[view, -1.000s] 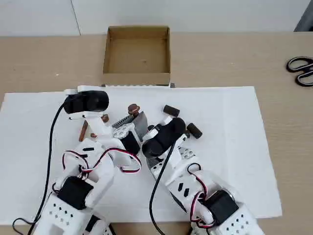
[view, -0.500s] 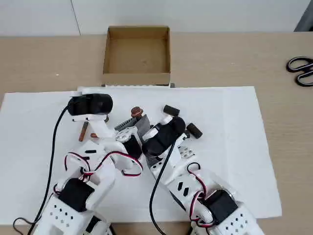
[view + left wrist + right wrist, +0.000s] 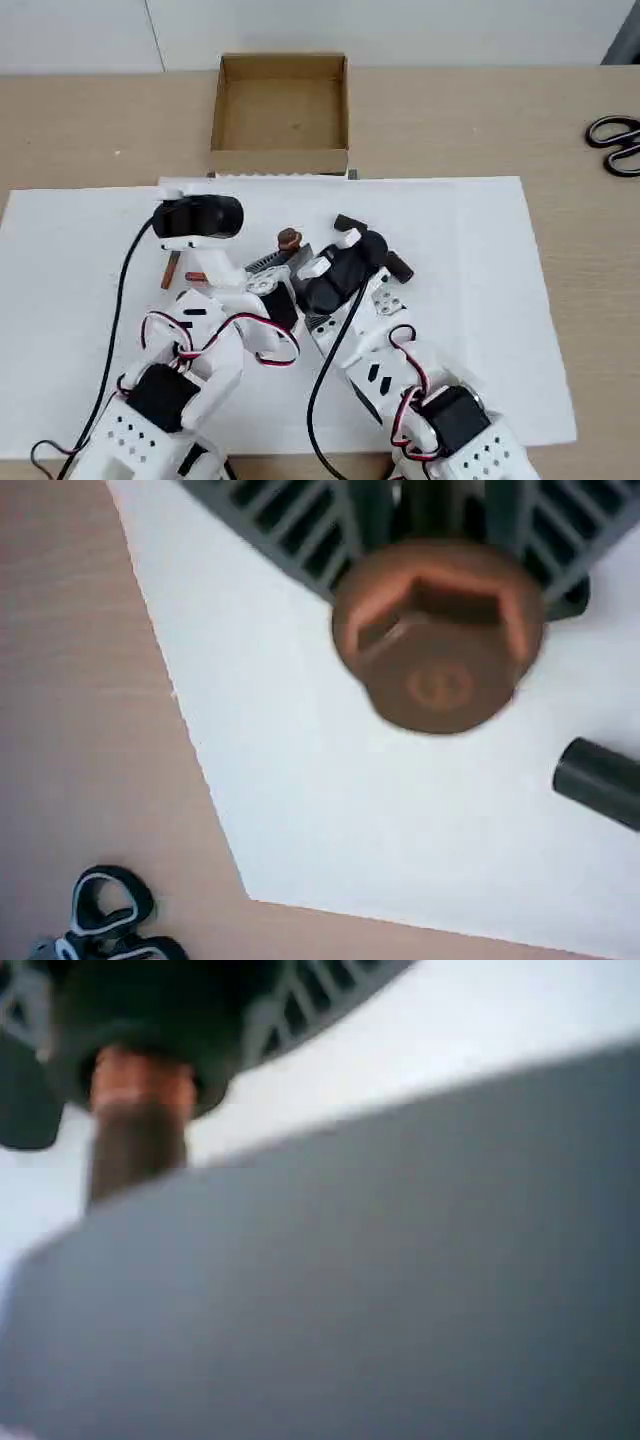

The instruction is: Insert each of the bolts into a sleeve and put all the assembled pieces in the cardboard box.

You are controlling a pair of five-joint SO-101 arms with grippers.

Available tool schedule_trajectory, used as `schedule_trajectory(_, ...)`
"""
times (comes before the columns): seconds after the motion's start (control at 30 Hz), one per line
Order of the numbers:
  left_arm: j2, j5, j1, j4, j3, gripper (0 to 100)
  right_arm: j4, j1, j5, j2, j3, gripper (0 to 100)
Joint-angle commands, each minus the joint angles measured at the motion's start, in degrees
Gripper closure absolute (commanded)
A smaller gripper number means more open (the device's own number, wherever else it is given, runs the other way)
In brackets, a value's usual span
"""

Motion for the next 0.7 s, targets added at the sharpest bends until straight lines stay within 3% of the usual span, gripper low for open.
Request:
schedule_trajectory(0.0, -0.6, -0.3, 0.4, 0.2, 0.6, 99, -1.9, 0.7, 0.6, -0.8, -3.3, 99.5)
schedule_trajectory(0.33, -0.4, -4.3, 9.9, 9.6, 2.2, 99, -1.9, 0.7, 0.7, -0.5, -5.8, 99.5)
schedule_trajectory(0.6, -0.4, -10.6, 9.8, 10.7, 2.2, 98, -1.6, 0.7, 0.7, -0.7, -6.1, 99.5)
schedule_trajectory(0.67, -0.4, -10.5, 9.6, 11.0, 2.2, 93, -1.5, 0.7, 0.7, -0.7, -6.1, 99.5)
